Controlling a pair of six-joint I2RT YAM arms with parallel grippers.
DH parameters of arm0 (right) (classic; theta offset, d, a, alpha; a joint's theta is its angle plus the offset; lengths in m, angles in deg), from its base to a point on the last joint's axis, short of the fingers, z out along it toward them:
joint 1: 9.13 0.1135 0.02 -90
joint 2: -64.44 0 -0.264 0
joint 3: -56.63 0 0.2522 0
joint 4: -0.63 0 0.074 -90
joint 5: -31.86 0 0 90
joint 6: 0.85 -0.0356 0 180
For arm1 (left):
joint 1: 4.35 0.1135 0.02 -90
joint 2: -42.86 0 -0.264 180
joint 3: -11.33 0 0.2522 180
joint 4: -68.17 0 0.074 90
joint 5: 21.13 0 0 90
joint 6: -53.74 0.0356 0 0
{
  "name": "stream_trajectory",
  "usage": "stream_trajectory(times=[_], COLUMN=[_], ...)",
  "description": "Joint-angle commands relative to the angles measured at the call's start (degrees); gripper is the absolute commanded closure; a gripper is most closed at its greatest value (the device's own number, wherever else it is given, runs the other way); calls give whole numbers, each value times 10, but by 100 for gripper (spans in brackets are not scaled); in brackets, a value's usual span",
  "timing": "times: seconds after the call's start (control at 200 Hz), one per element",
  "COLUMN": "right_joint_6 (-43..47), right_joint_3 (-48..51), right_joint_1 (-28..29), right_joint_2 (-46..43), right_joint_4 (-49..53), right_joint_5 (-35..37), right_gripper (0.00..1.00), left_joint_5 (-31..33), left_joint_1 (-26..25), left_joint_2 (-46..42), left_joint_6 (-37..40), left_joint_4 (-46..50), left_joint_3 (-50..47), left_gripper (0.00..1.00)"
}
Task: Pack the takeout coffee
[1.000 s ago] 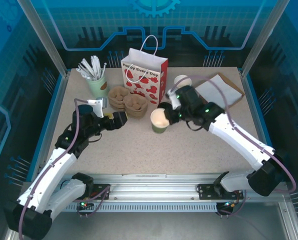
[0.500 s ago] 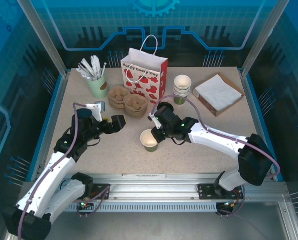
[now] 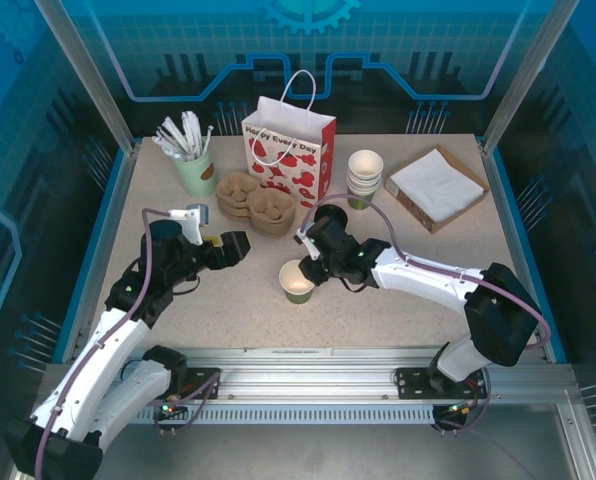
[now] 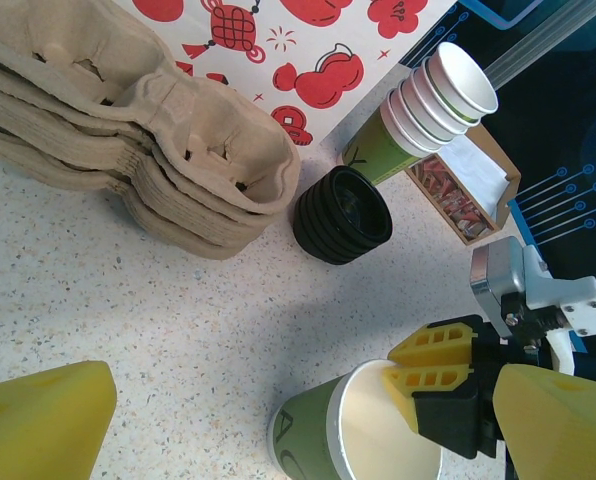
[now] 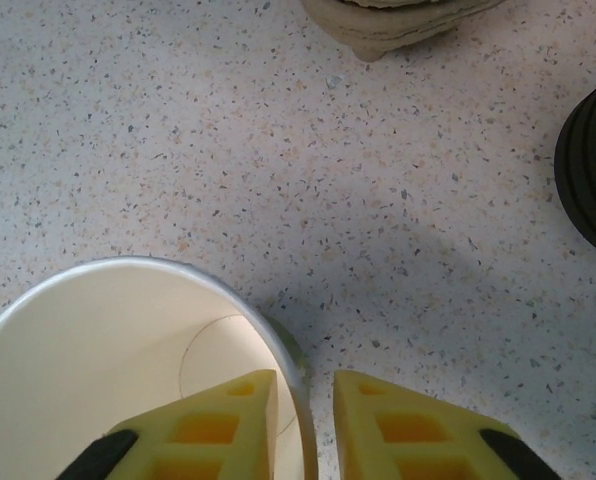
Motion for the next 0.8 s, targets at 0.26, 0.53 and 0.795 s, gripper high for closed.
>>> stream_trajectory(times=[0.26, 0.53, 0.795], right_joint_6=[-2, -1, -19], right_joint_3=[-40, -61, -75], right_joint_1=[0, -70, -166], right_joint_2=[-109, -179, -196], right_joint_4=[62, 128, 154], right_joint_5=[-7, 45, 62], right_gripper=[39, 23, 16], left_joint_5=[17, 32, 15], left_joint_1=[-4, -4, -6], left_joint_2=[13, 49, 109], left_joint_6=[-6, -2, 0], left_joint_4=[-19, -44, -60], left_joint_3=[-12, -8, 24], left_gripper=[1, 1, 1])
